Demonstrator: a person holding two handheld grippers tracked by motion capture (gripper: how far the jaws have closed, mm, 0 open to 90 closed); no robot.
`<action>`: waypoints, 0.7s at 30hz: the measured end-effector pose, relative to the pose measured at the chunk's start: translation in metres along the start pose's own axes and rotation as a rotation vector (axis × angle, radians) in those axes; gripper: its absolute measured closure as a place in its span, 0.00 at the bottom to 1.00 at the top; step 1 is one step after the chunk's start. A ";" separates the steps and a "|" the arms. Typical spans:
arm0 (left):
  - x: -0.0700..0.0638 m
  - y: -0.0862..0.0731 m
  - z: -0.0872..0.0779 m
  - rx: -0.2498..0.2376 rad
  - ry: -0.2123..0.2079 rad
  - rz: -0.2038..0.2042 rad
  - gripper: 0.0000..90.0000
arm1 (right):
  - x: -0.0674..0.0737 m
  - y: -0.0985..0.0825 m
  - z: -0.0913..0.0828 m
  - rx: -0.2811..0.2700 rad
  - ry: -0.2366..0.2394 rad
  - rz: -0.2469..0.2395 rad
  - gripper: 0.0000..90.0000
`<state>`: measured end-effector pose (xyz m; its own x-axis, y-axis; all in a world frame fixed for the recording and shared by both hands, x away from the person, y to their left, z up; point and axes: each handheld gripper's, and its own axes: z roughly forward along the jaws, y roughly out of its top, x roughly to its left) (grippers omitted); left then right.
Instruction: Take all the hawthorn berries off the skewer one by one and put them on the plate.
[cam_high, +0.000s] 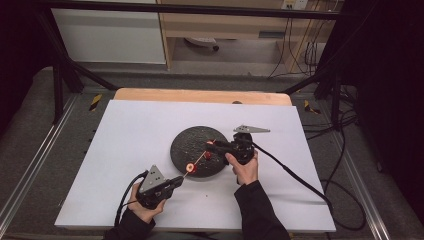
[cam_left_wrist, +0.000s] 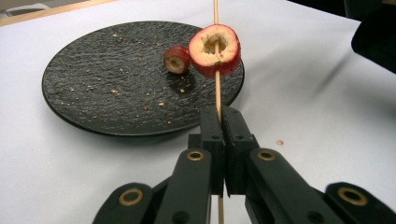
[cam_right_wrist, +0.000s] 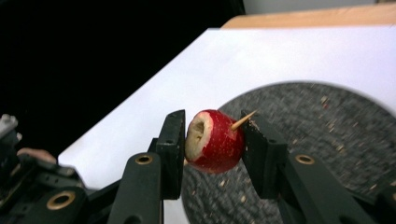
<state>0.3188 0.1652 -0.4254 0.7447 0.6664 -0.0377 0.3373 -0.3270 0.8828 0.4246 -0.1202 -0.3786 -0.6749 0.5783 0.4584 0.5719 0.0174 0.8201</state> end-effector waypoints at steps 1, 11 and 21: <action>0.000 0.000 0.000 -0.001 0.001 0.001 0.98 | -0.003 0.005 -0.003 -0.012 -0.010 -0.002 0.70; 0.002 -0.001 -0.001 0.001 0.005 -0.003 0.98 | -0.014 0.027 -0.016 -0.054 -0.058 0.004 0.70; 0.009 -0.002 -0.005 -0.005 0.023 -0.020 0.98 | -0.027 0.037 -0.022 -0.053 -0.129 -0.004 0.70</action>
<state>0.3216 0.1751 -0.4248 0.7247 0.6876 -0.0447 0.3487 -0.3100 0.8845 0.4539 -0.1527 -0.3526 -0.6096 0.6781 0.4105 0.5419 -0.0214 0.8401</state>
